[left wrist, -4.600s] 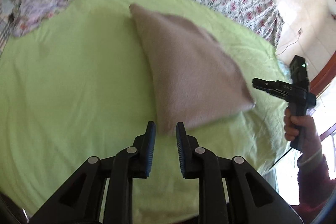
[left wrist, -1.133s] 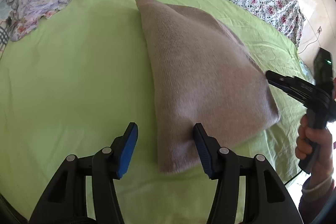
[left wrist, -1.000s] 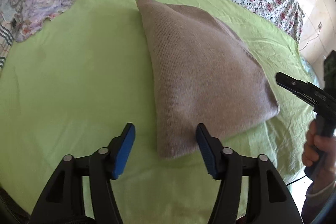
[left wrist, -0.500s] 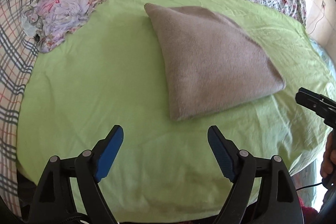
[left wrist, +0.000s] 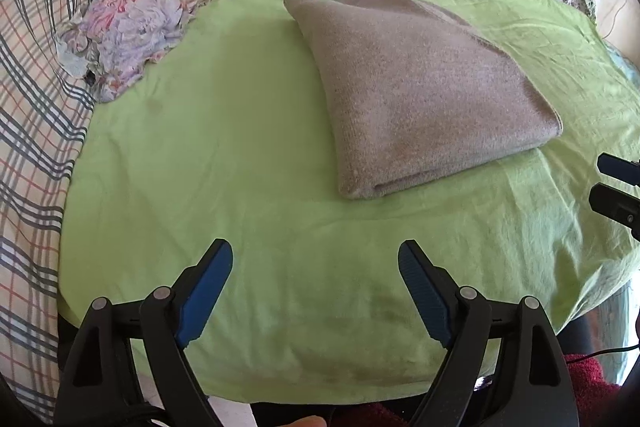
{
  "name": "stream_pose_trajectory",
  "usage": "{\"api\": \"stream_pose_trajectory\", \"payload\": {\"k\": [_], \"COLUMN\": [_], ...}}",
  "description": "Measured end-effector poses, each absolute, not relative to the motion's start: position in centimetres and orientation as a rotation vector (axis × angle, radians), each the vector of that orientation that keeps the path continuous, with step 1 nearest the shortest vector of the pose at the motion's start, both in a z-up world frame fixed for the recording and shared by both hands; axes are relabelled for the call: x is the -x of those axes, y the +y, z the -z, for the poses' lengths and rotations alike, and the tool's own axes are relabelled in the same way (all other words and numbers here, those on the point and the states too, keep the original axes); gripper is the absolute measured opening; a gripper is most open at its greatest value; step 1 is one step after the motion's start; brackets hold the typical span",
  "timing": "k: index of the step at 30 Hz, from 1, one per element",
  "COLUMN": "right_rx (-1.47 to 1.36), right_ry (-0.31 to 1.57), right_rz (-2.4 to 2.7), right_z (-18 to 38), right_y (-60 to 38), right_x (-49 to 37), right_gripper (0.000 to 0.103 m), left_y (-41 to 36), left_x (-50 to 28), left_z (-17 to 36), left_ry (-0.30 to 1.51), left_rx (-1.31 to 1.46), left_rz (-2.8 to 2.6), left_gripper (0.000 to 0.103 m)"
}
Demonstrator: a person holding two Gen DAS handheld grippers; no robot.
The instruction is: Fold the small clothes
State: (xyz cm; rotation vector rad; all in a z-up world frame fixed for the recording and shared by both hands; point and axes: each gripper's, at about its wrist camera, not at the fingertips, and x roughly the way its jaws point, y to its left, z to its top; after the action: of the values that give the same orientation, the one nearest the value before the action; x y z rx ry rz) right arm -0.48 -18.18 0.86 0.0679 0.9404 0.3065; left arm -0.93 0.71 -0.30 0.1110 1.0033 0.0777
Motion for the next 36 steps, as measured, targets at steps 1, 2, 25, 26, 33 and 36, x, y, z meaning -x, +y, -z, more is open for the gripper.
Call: {"api": "stream_pose_trajectory", "payload": {"k": [1,2,25,26,33,36], "right_rx": [-0.067,-0.064,-0.032,-0.033,-0.049,-0.065], "right_ry": [0.942,0.94,0.937,0.938,0.929,0.921], "right_rz": [-0.307,-0.312,-0.33,-0.331,-0.326,-0.315], "right_z": [-0.9,-1.1,-2.3,-2.3,-2.5,-2.9], "right_y": [-18.1,-17.9,-16.5,-16.4,-16.8,-17.4], "right_x": [0.2,-0.1,-6.3,-6.4,-8.0,-9.0], "right_gripper": [0.085,0.085,0.091,0.091,0.091,0.091], "left_y": [0.6,0.6,0.3,0.4,1.7,2.0], "left_x": [0.8,0.6,-4.7,-4.9,-6.2,-6.9], "left_z": [0.2,0.1,-2.3,-2.3,-2.6,-2.8], "left_ry": [1.002,0.999,0.929,0.928,0.918,0.916], "left_rx": [-0.115,-0.122,-0.094,-0.089,-0.037,-0.023], "left_rz": [-0.081,-0.086,-0.082,-0.083,-0.086,-0.085], "left_gripper": [0.086,0.086,0.094,0.094,0.095,0.095]}}
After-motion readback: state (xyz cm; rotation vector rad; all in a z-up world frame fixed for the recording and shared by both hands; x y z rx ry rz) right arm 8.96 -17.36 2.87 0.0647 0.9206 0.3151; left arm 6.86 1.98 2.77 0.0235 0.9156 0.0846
